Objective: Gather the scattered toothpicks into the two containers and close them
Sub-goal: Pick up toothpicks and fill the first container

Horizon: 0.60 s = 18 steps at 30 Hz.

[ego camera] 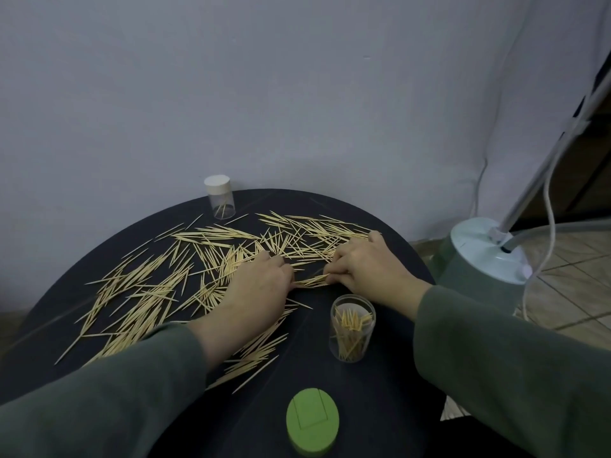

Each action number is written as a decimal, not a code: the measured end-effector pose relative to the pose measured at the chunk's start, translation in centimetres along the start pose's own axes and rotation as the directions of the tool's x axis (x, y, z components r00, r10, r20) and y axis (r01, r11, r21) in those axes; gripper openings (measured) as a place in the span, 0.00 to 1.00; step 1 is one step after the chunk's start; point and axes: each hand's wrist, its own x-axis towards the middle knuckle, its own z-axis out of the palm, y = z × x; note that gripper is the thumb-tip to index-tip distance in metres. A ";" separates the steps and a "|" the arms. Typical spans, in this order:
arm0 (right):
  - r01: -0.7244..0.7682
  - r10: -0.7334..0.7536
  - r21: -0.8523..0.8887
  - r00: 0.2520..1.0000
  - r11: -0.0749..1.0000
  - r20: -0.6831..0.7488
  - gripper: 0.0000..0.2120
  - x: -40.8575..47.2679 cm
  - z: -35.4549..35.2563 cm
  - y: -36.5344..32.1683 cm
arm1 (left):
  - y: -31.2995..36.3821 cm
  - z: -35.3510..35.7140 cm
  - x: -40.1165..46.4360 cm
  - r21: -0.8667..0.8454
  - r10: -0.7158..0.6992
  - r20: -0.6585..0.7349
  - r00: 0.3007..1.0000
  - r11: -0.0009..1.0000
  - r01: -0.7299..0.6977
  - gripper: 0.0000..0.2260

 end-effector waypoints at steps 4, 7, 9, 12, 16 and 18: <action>-0.042 0.044 0.056 0.998 0.998 -0.039 0.13 -0.3 -0.4 0.0 | -0.3 0.3 -0.2 -0.063 -0.051 -0.039 0.998 0.997 0.048 0.11; -0.077 0.084 0.087 0.994 0.993 -0.069 0.13 -0.6 -0.5 0.1 | -0.4 0.2 -0.2 -0.144 -0.101 -0.082 0.991 0.986 0.089 0.11; -0.115 0.131 0.149 0.987 0.982 -0.099 0.13 -0.8 -0.5 0.2 | -0.5 0.1 -0.2 -0.197 -0.128 -0.111 0.986 0.975 0.104 0.10; -0.160 0.190 0.227 0.974 0.961 -0.120 0.12 -0.8 -0.5 0.3 | -0.3 -0.1 -0.3 -0.288 -0.176 -0.117 0.977 0.948 0.136 0.09; -0.195 0.241 0.300 0.963 0.934 -0.123 0.13 -0.9 -0.7 0.5 | -0.1 -0.4 -0.2 -0.450 -0.255 -0.083 0.963 0.872 0.192 0.06; -0.198 0.260 0.350 0.955 0.916 -0.140 0.12 -1.0 -0.8 0.5 | 0.0 -0.7 -0.1 -0.560 -0.280 -0.084 0.956 0.807 0.187 0.03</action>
